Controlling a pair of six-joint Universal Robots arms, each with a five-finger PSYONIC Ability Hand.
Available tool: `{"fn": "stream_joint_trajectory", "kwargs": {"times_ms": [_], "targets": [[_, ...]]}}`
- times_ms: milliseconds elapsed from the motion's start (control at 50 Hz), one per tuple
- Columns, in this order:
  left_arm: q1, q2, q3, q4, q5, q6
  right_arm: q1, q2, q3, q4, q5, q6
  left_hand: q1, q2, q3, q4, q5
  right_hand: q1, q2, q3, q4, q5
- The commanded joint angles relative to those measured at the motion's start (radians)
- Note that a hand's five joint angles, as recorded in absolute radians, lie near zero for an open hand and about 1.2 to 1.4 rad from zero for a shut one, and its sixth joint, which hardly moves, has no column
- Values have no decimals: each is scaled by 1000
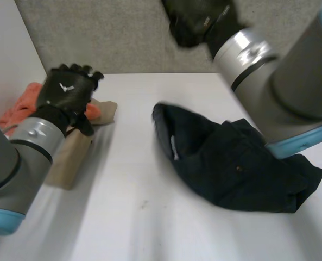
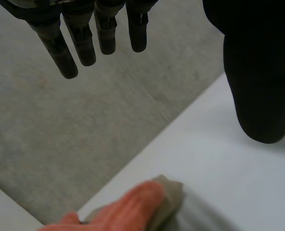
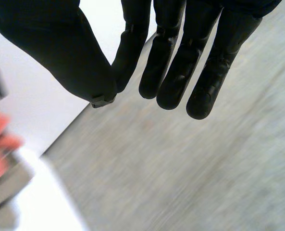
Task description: Fold the laundry.
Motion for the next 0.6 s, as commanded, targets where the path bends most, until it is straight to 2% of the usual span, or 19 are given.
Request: {"fn": "stream_joint_trajectory", "kwargs": {"times_ms": [20,120,260,280,300,320,420,600], "targets": [[31,67,43,2,0,-95,-59,-170,-8,-24,55,45,-51,-35,-42,-34,-39,395,224,215,206,229],[34,79,55,2,2,-130,-102,-185,-5,-18,92,43,-48,-32,-39,-31,-36,395,224,215,206,229],[28,76,37,1,2,-136,-133,-170,90,79,29,37,-48,-32,-39,-31,-36,395,224,215,206,229],[28,73,33,1,2,-136,-142,-164,110,97,18,33,-48,-32,-39,-31,-36,201,31,21,13,36],[26,65,26,-1,2,-136,-148,-156,130,116,3,30,-48,-32,-39,-31,-36,-88,-259,-268,-277,-254],[25,65,20,-1,2,-136,-156,-139,171,152,-17,23,-48,-32,-39,-31,-36,-504,-675,-684,-693,-670],[17,58,1,2,3,-136,-156,-47,259,240,-46,-55,-50,-35,-42,-34,-39,-781,-951,-961,-970,-946],[0,6,-2,2,3,-135,-140,76,282,301,-32,-387,-50,-35,-42,-34,-39,-734,-905,-914,-923,-900]]}}
